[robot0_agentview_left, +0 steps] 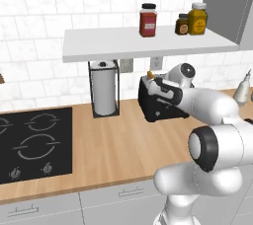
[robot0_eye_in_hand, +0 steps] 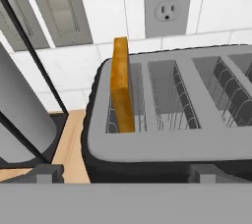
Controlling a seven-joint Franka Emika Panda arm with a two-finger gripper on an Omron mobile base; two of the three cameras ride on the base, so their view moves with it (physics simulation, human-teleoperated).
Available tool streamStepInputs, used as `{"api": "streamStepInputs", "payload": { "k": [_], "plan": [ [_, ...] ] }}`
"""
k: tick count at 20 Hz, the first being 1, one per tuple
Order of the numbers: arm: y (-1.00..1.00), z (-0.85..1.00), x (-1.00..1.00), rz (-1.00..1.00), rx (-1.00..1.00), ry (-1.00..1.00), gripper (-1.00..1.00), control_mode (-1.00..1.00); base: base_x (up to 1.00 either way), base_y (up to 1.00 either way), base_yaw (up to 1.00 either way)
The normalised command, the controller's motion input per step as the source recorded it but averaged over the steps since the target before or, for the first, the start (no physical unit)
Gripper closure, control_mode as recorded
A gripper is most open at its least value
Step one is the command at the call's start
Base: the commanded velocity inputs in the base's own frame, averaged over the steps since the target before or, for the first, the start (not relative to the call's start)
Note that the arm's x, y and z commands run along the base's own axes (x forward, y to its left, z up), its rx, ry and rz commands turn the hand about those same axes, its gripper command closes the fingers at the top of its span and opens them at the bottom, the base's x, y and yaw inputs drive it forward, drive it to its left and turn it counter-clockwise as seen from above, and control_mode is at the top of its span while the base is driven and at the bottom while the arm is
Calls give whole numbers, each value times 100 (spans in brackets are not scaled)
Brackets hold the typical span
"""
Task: Start the toaster. Once the lever pops up, take the bread to the plate on the dining counter.
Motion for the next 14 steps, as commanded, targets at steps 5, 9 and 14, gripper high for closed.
{"api": "streamStepInputs", "payload": {
  "k": [5, 9, 14],
  "plan": [
    [0, 0, 18, 0, 1, -3, -100, -100, 0, 0, 0],
    [0, 0, 22, 0, 0, 0, -100, -100, 0, 0, 0],
    [0, 0, 13, 0, 0, 0, -100, -100, 0, 0, 0]
  ]
}}
